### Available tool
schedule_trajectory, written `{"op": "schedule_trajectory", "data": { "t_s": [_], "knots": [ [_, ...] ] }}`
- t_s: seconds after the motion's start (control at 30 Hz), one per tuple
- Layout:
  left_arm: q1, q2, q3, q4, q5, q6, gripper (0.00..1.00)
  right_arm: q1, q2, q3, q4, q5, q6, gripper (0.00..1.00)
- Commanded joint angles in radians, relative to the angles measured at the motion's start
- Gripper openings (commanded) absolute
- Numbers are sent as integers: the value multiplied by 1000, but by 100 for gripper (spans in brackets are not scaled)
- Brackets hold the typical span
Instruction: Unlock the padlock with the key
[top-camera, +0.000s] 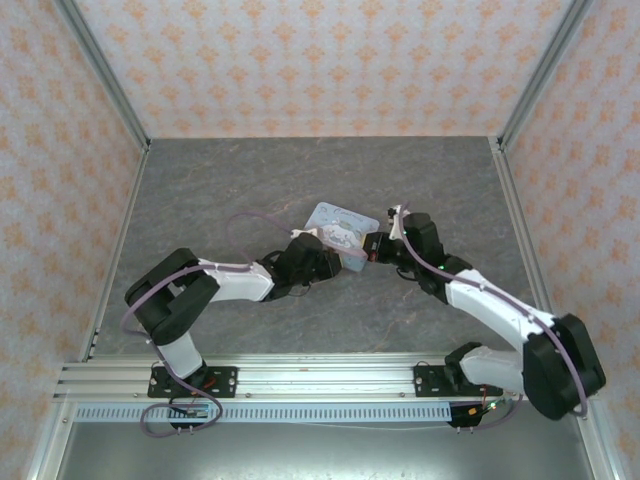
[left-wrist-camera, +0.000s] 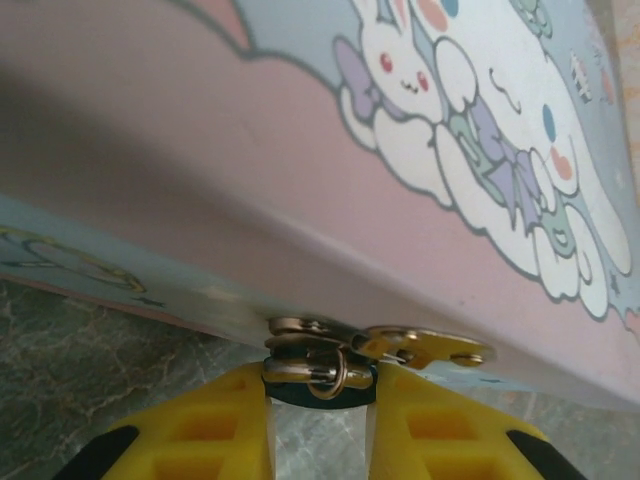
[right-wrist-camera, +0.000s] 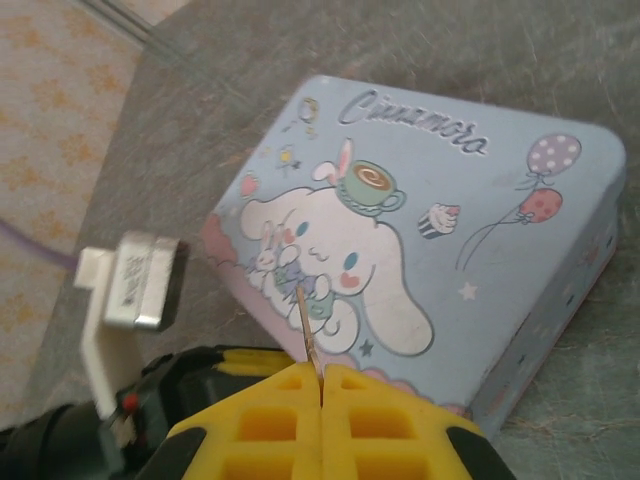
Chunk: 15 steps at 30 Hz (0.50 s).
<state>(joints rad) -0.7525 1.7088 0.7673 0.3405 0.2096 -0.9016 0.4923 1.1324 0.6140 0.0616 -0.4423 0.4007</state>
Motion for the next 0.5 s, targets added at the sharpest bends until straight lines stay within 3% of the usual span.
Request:
{"op": "schedule_trajectory", "data": {
  "t_s": [0.0,0.23,0.47],
  "knots": [
    [16,-38,47,-62,48,-86,23,4,-103,-61,-62,-11,-130,0],
    [24,-45,53,-43,97,-194,22,21,-225,-225,32,-29,-188,0],
    [26,-46,59,-35,135,-275,23,97,-188,-279,99,27,-277,0]
  ]
}}
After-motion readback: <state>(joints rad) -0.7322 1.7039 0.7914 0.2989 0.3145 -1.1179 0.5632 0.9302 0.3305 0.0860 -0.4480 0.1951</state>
